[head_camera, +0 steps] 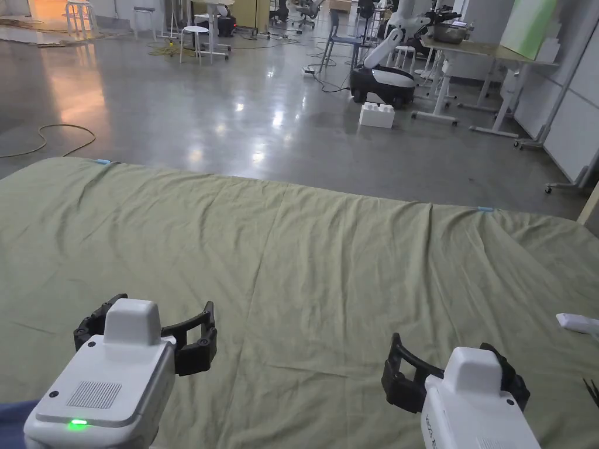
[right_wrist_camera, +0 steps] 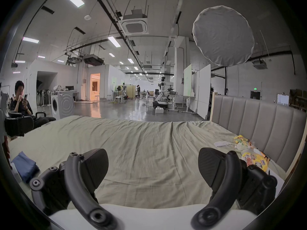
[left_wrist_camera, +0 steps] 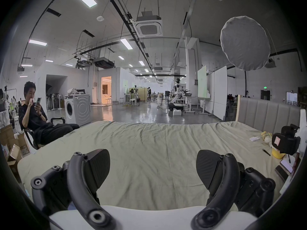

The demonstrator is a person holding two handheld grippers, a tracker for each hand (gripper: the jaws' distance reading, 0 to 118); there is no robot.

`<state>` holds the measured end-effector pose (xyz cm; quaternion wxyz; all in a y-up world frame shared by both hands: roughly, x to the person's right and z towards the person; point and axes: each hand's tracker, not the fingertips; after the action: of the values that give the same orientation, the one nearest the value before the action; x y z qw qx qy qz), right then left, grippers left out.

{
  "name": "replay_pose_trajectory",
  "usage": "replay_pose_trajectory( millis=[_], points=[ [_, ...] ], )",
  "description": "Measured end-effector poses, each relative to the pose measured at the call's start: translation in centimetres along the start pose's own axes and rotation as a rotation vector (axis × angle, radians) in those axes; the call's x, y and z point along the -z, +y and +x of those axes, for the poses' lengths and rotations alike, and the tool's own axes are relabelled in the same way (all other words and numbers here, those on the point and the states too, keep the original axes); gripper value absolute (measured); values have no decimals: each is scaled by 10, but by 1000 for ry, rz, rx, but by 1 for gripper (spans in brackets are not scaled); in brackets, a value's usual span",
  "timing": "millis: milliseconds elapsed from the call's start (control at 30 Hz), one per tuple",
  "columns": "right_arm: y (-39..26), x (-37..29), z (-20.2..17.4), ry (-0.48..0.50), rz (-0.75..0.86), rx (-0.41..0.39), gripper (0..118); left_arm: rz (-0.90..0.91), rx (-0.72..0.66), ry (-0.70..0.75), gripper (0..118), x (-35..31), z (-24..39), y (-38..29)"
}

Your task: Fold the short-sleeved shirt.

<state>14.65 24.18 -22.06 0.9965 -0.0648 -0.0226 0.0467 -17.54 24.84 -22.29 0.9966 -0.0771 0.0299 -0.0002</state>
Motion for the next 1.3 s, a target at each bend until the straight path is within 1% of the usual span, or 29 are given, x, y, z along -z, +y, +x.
replay_pose_trajectory(
  millis=[100, 133, 233, 367, 433, 467, 533, 633, 833, 967, 1033, 1067, 1100, 1300],
  points=[
    [1, 1, -3, -17, 7, -32, 111, 18, 37, 25, 106, 3, 1, 0],
    [3, 0, -3, -15, 8, -30, 111, 20, 47, 22, 106, 3, 1, 1],
    [4, 1, -1, 11, -8, 13, 113, 33, 47, 18, 105, 5, -4, 3],
    [9, 1, -4, -6, -1, -1, 113, 59, 44, 50, 106, 5, -8, 4],
    [12, 2, -4, -2, 13, 2, 113, 65, 52, 56, 106, 4, -10, 5],
    [12, 2, -4, 1, 2, 23, 113, 67, 56, 61, 106, 3, -10, 5],
    [17, 5, -6, -2, 8, 14, 113, 74, 61, 65, 106, 1, -11, 4],
    [22, 8, -8, -14, -24, 30, 113, 71, 78, 64, 110, 0, -12, -1],
    [24, 14, -11, -27, -55, 68, 113, 49, 30, 88, 111, 1, -12, -1],
    [30, 17, -13, -48, -87, 92, 113, 55, 35, 82, 111, 2, -8, 2],
    [33, 19, -12, -46, -105, 105, 113, 59, 39, 75, 111, 3, -6, 3],
    [33, 20, -11, -45, -127, 128, 113, 59, 39, 72, 111, 3, -5, 4],
    [36, 21, -10, -44, -121, 121, 114, 57, 39, 69, 111, 4, -5, 5],
    [46, 24, -5, -33, -170, 159, 114, 53, 35, 61, 111, 7, -3, 11]
  ],
)
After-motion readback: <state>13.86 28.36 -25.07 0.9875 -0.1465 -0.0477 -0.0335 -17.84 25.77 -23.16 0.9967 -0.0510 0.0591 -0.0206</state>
